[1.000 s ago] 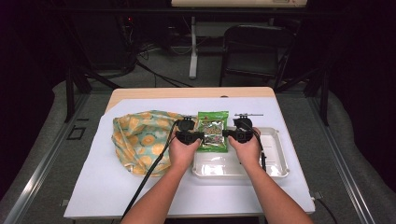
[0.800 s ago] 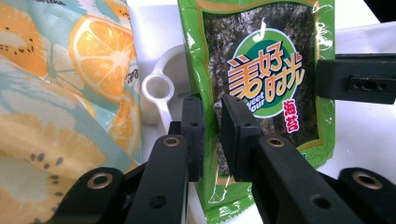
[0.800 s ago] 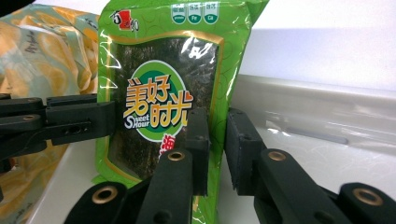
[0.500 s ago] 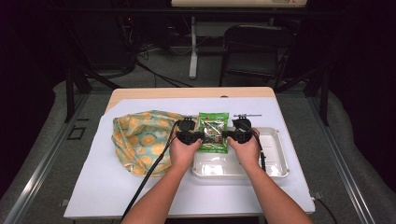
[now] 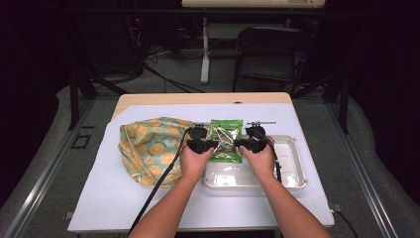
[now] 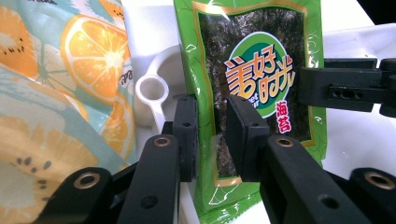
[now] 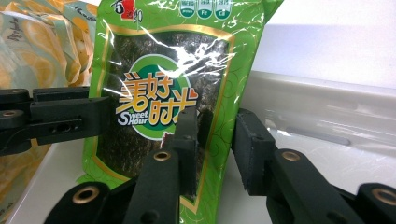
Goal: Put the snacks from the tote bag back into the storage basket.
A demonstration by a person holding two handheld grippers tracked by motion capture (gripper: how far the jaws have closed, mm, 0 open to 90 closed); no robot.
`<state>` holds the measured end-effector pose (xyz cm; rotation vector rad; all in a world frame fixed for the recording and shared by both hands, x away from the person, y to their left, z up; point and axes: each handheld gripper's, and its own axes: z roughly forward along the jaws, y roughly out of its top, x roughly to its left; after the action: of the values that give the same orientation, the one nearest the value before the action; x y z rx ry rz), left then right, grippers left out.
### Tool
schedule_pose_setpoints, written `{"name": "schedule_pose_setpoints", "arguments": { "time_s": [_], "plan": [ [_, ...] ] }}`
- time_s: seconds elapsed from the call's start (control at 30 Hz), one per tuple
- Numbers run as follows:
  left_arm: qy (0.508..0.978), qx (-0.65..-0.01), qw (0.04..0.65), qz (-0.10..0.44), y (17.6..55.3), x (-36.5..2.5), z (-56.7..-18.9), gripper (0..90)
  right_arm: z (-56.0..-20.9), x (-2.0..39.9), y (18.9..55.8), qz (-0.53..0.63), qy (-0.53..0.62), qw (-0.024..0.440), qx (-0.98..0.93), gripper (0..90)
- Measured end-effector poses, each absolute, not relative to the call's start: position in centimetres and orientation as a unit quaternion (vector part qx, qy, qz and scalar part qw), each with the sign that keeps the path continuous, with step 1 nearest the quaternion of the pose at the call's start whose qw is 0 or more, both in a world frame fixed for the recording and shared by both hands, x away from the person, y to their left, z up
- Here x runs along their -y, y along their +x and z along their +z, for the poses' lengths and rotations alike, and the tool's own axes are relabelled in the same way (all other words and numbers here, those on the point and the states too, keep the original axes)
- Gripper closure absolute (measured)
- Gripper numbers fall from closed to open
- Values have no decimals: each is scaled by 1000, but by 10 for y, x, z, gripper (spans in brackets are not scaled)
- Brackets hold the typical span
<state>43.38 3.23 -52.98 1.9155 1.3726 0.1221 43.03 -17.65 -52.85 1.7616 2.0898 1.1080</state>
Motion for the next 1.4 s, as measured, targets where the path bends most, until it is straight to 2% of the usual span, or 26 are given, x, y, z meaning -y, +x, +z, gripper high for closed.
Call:
{"name": "schedule_pose_setpoints", "arguments": {
  "time_s": [0.27, 1.4],
  "plan": [
    [751, -534, 385, 49, 434, -33, -527, 696, -529, 174, 429, 371, 593, 103, -707, 676],
    [749, -521, 406, 57, 426, -37, -511, 660, -529, 175, 429, 376, 603, 108, -696, 578]
  ]
}}
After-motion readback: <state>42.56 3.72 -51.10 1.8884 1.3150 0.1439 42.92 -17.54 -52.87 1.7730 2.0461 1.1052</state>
